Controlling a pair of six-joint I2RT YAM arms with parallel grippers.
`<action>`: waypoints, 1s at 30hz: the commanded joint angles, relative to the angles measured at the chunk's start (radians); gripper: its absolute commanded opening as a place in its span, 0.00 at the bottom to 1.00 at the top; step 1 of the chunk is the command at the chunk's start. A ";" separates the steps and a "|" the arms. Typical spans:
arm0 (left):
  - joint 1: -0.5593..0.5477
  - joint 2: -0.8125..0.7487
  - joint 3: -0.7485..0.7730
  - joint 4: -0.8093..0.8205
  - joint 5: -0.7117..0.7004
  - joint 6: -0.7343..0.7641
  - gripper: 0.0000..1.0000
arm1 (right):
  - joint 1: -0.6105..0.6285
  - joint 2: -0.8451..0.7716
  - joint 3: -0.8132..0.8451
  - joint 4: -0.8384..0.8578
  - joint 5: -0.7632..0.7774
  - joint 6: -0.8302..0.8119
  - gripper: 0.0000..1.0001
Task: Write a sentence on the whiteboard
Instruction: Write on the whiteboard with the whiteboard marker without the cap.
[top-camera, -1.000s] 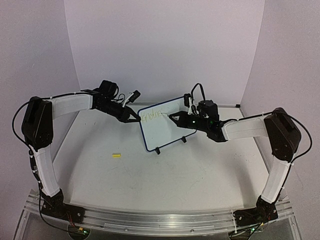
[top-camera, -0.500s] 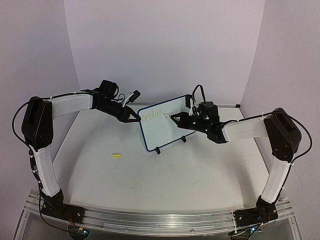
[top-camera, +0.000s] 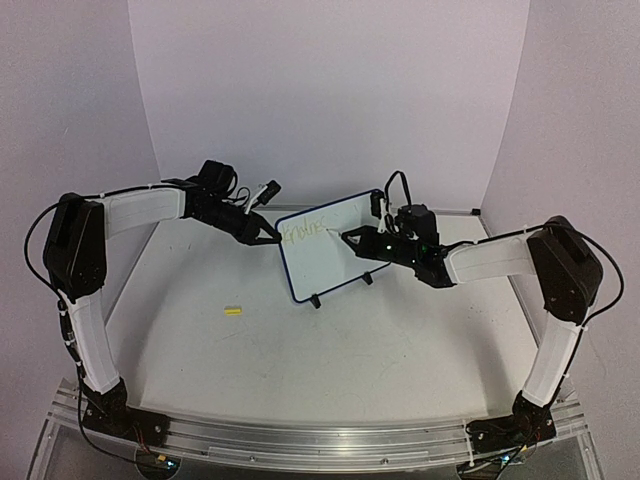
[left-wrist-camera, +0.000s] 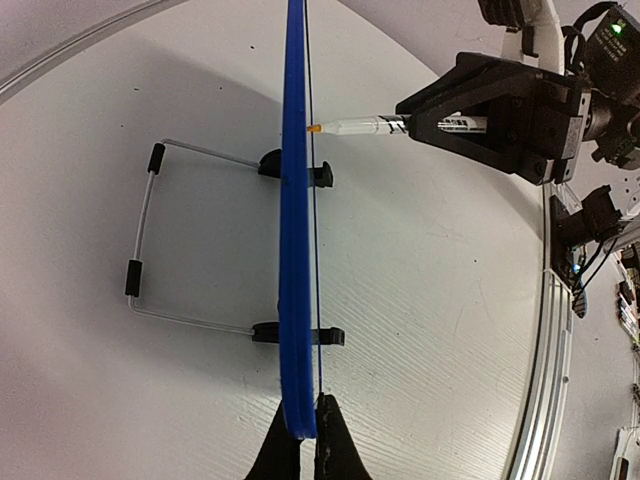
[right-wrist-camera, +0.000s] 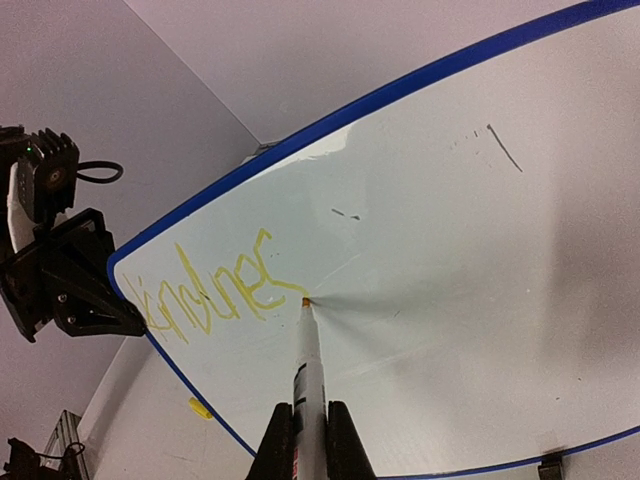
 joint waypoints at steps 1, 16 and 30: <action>-0.027 0.004 0.015 -0.054 -0.010 0.025 0.00 | 0.001 -0.009 0.000 -0.002 -0.018 -0.007 0.00; -0.027 0.003 0.015 -0.054 -0.010 0.024 0.00 | 0.008 -0.052 -0.012 0.037 -0.064 -0.005 0.00; -0.028 0.000 0.014 -0.053 -0.010 0.024 0.00 | -0.007 -0.129 0.010 0.009 0.005 -0.028 0.00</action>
